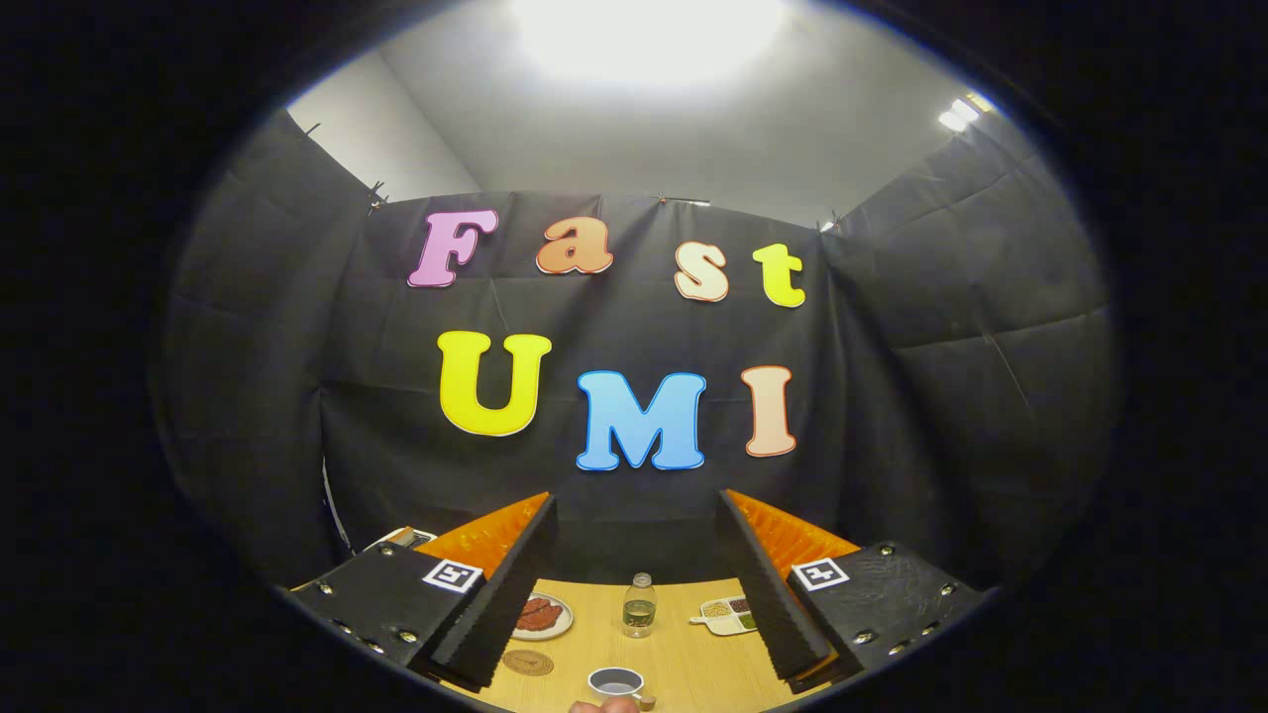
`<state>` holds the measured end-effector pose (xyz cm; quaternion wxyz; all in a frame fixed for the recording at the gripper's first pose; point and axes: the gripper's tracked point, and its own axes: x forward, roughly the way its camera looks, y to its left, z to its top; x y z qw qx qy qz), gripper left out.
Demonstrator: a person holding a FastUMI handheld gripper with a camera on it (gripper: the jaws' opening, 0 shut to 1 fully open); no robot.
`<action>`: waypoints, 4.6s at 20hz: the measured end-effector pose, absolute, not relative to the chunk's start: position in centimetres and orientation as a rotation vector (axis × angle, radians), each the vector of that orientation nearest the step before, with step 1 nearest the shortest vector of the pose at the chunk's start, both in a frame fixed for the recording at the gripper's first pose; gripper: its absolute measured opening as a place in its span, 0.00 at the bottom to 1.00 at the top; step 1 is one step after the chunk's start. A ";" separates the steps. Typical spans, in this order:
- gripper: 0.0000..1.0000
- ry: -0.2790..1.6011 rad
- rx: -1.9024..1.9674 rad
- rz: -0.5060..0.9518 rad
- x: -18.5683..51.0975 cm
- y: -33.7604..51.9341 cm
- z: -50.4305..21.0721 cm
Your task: Take the bottle from table, then pour the juice into the cup, finally place the bottle on the coaster
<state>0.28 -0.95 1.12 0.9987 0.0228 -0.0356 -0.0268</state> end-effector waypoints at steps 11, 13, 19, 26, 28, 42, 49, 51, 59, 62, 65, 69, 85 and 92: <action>0.98 -0.083 0.071 -0.043 0.0 0.4 0.6; 0.98 -0.093 0.062 -0.039 -0.1 0.6 0.2; 0.98 -0.069 0.032 -0.027 -0.2 2.7 -3.7; 0.98 -0.017 0.048 0.102 -1.4 10.4 -12.2; 0.98 -0.022 0.091 0.163 -2.2 14.0 -14.6; 0.97 0.087 0.042 0.214 0.5 27.7 -34.0; 0.97 0.128 0.022 0.199 3.6 30.2 -37.0; 0.97 0.151 -0.007 0.175 4.5 30.2 -38.0; 0.67 0.161 0.027 0.230 4.9 30.4 -36.1; 0.67 0.157 0.117 0.213 4.9 28.0 -33.7; 0.67 0.171 0.268 0.193 5.2 25.0 -32.0; 0.67 0.243 0.530 0.154 5.6 20.7 -32.7; 0.67 0.408 0.975 0.095 6.8 16.9 -36.8; 0.67 0.397 1.164 0.038 7.0 16.2 -36.6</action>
